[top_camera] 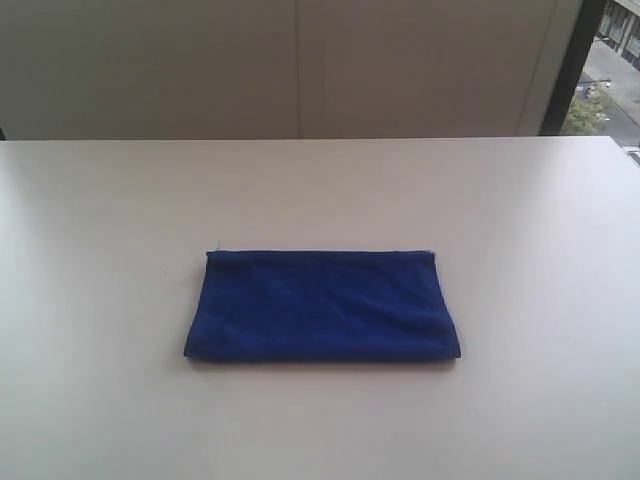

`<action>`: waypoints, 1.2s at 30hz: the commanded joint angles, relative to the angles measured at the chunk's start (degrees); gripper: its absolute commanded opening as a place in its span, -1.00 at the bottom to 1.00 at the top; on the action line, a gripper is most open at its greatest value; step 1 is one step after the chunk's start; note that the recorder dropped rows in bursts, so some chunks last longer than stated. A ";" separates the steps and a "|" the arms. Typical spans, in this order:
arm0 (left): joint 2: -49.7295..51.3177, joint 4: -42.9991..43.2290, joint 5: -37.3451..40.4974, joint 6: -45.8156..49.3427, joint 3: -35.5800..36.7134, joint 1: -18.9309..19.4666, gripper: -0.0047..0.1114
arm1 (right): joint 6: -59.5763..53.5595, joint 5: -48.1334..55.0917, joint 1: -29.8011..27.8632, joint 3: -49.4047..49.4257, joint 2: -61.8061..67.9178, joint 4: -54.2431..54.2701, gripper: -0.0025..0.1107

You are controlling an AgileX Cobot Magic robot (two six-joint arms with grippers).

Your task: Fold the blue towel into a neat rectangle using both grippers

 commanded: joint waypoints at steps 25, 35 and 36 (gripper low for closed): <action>-0.26 98.11 4.05 -21.74 6.29 0.24 -0.92 | -0.48 -0.46 0.05 0.28 -0.37 0.00 -0.96; -0.26 97.04 4.15 -18.63 6.29 8.74 -0.92 | -0.48 -0.46 0.05 0.28 -0.37 0.00 -0.96; -0.26 97.17 4.24 -19.43 6.29 9.41 -0.92 | -0.48 -0.46 0.05 0.28 -0.37 0.00 -0.96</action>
